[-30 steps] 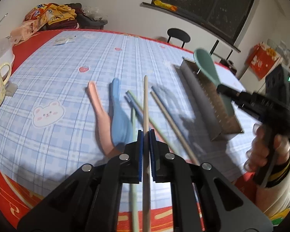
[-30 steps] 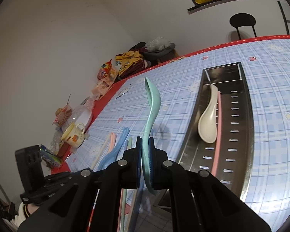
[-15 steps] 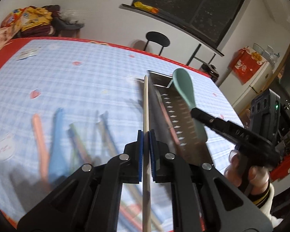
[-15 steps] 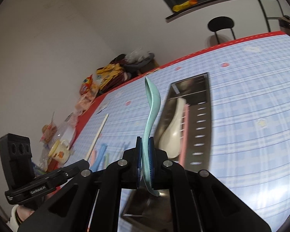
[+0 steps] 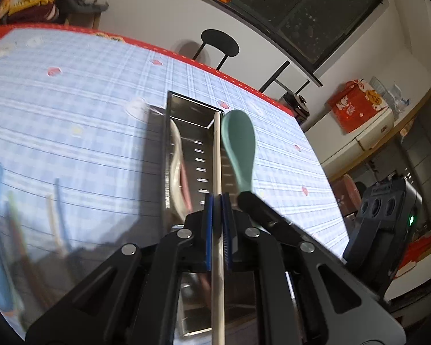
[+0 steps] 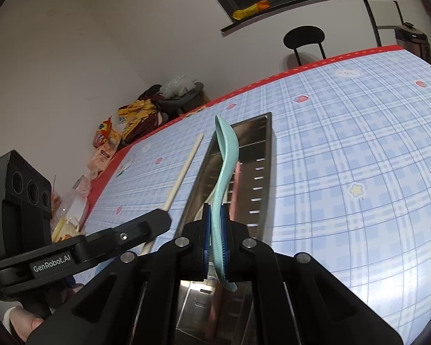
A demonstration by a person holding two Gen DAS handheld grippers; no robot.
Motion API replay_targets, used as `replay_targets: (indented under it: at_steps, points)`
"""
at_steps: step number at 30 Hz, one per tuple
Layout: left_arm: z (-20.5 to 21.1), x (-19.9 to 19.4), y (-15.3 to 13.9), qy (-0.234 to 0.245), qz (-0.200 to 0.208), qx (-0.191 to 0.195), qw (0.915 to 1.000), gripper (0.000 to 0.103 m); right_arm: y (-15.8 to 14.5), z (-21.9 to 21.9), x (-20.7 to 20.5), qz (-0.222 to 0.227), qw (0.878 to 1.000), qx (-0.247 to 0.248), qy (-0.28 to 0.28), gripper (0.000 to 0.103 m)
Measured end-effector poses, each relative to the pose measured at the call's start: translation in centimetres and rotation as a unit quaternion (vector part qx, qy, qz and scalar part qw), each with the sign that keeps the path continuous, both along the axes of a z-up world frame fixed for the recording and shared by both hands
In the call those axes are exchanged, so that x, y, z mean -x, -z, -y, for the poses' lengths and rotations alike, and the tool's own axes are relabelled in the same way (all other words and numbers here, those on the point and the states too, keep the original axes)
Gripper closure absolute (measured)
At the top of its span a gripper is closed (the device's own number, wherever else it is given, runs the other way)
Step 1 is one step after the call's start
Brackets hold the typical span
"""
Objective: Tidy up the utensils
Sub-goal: 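Lift both utensils and carry them over the steel basket, then open both tools to drop the utensils into the basket, then withdraw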
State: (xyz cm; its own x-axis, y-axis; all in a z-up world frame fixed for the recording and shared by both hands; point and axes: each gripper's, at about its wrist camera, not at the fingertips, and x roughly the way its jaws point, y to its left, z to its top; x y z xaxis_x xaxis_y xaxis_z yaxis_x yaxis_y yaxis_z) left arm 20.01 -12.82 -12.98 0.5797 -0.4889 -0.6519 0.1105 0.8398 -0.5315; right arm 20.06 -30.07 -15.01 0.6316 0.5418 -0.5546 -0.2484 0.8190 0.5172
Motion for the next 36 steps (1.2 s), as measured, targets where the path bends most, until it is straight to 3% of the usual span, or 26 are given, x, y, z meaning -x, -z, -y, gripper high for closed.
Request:
replay_targets:
  at_steps: [14,23,26,33,36]
  points:
    - [0.1,-2.1,3.1,-0.05,-0.034,0.042,0.9973,0.093,0.6,-0.1,-0.5,-0.01,1.0,0.011,0.008,0.096]
    - [-0.2,-2.7,3.0,-0.048,-0.023,0.024,0.9983,0.093,0.7,-0.1,-0.5,-0.01,1.0,0.012,0.008,0.096]
    - [-0.3,-2.7,3.2,-0.04,-0.013,0.035,0.9985,0.092,0.6,-0.1,-0.5,-0.01,1.0,0.012,0.008,0.096]
    - [-0.1,-3.0,3.6,-0.038,-0.025,0.031,0.9985,0.093,0.8,-0.1,-0.6,-0.012,1.0,0.012,0.007,0.096]
    - [-0.2,-2.8,3.3,-0.039,-0.024,0.028,0.9986,0.087,0.9,-0.2,-0.6,-0.015,1.0,0.013,0.007,0.095]
